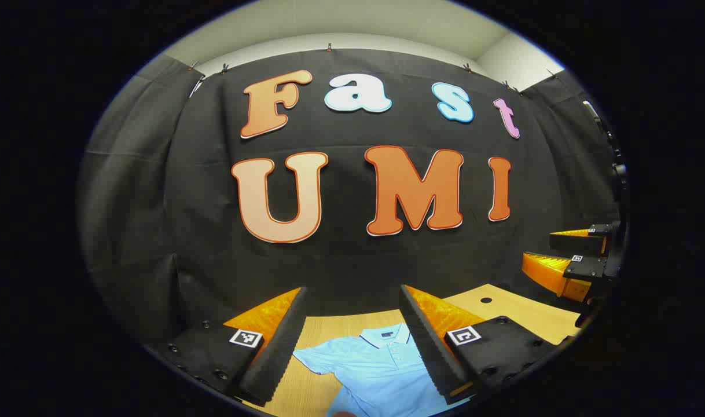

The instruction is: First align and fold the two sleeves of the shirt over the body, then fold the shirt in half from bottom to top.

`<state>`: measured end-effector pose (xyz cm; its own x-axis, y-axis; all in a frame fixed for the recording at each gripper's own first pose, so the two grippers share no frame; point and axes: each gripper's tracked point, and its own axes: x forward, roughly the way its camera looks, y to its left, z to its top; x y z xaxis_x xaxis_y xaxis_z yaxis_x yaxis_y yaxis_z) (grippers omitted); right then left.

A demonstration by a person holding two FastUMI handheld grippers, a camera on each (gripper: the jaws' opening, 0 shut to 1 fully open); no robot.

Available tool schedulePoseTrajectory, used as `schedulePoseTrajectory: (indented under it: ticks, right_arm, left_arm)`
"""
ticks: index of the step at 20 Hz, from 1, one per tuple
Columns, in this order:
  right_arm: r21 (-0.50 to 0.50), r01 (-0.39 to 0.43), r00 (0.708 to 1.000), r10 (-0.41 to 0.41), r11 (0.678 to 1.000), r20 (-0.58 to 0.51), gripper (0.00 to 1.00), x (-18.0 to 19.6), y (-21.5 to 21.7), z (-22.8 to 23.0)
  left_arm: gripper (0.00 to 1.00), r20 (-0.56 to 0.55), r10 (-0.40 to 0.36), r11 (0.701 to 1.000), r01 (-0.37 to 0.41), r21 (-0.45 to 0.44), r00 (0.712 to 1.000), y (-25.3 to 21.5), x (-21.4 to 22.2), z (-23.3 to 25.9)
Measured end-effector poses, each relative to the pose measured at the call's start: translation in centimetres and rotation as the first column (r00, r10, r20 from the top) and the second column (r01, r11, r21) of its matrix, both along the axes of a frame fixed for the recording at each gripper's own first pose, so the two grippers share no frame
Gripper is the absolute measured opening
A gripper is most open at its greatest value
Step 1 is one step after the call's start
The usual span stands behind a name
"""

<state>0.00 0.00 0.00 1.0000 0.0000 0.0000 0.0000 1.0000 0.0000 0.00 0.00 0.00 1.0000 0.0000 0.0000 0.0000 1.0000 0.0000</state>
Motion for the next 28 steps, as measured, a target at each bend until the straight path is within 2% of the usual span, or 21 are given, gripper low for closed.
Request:
schedulePoseTrajectory:
  ticks: [8,16,28]
  right_arm:
    - [-0.003,0.043,0.999,-0.043,0.999,-0.022,0.97,0.0,0.5,-0.2]
    - [-0.012,0.052,0.998,-0.053,0.999,-0.031,0.97,0.0,1.9,-0.1]
    - [-0.035,0.106,0.982,-0.111,0.994,-0.153,0.97,1.5,1.0,-2.7]
  left_arm:
    - [1.00,0.007,-0.028,0.999,0.028,0.016,1.000,0.8,0.0,0.0]
    - [1.00,0.014,-0.042,0.999,0.042,0.019,0.999,2.0,0.4,-0.1]
    - [1.00,0.026,-0.078,0.997,0.078,0.009,0.997,3.4,-0.2,-0.3]
